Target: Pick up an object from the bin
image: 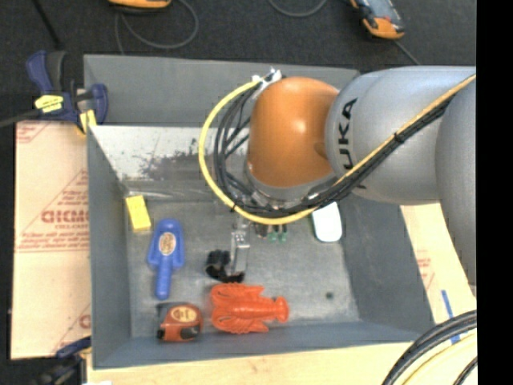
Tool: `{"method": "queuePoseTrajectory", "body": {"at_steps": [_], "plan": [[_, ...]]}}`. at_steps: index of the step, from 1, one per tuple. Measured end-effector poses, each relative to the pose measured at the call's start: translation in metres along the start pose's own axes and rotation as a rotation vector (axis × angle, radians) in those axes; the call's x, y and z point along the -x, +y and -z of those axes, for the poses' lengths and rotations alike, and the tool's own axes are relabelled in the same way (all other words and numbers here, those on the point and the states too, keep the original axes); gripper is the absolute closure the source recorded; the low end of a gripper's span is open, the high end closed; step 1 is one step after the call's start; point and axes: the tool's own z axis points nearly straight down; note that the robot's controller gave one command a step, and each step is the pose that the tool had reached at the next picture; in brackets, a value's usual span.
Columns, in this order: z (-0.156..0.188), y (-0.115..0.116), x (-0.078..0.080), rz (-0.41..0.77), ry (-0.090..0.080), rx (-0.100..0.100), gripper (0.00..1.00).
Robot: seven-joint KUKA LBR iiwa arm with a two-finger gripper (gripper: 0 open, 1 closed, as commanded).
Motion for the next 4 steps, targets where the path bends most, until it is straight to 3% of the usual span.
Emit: {"method": "queuePoseTrajectory", "body": {"at_steps": [1,2,3,4], "plan": [[0.004,0.0,0.002,-0.003,-0.008,0.001,0.0],[-0.035,-0.018,-0.018,-0.066,-0.013,0.002,0.0],[-0.067,-0.034,-0.062,-0.193,-0.006,0.0,0.0],[-0.099,-0.037,-0.048,-0.075,-0.008,-0.003,0.0]]}}
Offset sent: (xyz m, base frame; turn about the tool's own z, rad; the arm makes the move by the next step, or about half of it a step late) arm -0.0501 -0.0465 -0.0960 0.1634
